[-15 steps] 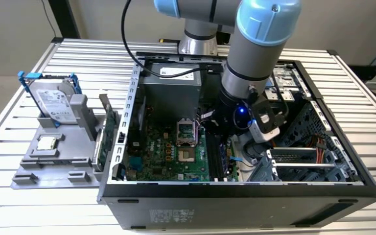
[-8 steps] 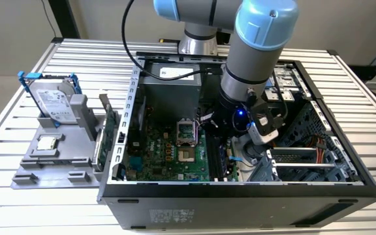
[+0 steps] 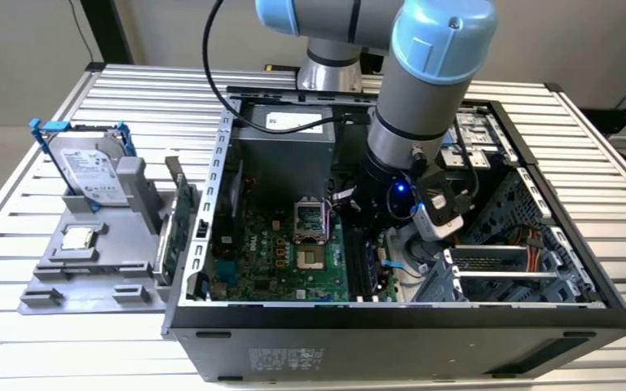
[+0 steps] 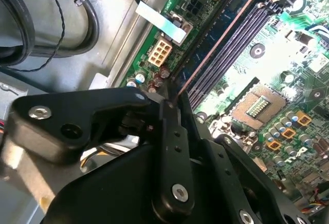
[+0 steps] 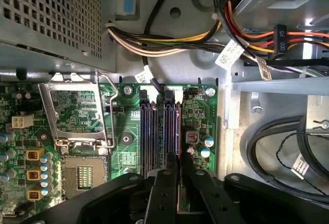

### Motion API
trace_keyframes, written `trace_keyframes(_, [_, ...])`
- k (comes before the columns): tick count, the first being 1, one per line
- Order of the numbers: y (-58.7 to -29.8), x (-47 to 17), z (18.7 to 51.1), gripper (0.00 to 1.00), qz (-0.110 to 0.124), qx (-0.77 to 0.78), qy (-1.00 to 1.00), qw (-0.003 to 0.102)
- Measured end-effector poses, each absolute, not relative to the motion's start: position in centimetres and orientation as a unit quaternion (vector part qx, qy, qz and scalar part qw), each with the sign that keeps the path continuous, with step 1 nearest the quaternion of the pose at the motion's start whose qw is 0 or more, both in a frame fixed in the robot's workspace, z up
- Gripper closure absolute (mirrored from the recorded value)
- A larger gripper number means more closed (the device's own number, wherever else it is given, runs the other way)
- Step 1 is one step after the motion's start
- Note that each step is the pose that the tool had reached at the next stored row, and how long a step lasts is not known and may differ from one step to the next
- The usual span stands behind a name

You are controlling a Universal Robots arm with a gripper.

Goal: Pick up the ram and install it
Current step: 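Insert the ram into the slot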

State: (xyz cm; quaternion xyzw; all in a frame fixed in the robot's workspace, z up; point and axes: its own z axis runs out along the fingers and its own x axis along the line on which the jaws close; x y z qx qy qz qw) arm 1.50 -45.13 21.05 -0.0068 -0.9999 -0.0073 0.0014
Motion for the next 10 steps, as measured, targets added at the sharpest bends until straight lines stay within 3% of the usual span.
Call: trace_keyframes(10, [-45.1, 1.5, 23.8, 0.00, -0.007, -0.011, -1.000, 0.003])
